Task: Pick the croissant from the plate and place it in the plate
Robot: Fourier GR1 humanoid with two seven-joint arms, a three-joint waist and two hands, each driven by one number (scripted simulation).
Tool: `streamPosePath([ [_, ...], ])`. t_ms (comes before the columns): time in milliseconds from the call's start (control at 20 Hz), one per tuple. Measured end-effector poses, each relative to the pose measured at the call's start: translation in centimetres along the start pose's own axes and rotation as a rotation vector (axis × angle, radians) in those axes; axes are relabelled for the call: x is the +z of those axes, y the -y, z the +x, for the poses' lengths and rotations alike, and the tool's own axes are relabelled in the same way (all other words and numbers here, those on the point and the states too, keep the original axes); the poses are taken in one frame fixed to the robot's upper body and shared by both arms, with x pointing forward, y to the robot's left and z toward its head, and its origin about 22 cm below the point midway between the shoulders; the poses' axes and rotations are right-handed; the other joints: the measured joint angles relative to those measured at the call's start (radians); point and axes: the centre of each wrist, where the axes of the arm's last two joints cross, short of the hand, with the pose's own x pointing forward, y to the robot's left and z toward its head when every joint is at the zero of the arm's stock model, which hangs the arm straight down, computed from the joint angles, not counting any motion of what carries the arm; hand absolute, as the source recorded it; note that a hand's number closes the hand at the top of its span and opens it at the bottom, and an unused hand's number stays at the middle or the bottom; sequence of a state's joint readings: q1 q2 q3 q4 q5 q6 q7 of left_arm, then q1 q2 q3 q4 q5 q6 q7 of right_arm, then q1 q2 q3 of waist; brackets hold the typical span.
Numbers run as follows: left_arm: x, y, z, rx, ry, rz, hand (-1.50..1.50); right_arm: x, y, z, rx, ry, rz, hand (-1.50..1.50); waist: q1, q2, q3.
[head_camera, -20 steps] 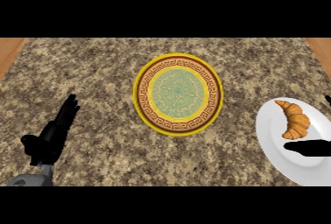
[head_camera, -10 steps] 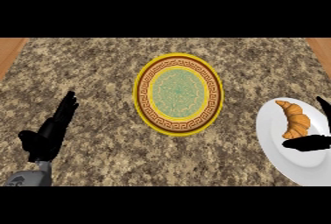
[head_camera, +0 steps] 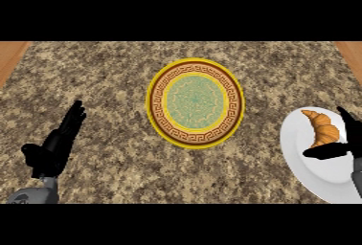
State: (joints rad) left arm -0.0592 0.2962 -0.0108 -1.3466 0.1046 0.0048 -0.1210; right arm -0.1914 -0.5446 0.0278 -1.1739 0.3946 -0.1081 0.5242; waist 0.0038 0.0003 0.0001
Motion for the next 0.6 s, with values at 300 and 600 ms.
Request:
streamPosePath([
  [300, -0.1, 0.4, -0.2, 0.003, -0.003, -0.004, 0.00, -1.4, -0.4, -0.2, 0.008, 0.058, 0.052, 1.50, -0.001, -0.004, -0.006],
  [600, 0.0, 0.6, -0.7, 0.004, -0.001, -0.003, 0.00, -1.8, -1.0, -0.4, 0.005, 0.125, 0.051, 1.50, -0.005, -0.008, -0.014],
])
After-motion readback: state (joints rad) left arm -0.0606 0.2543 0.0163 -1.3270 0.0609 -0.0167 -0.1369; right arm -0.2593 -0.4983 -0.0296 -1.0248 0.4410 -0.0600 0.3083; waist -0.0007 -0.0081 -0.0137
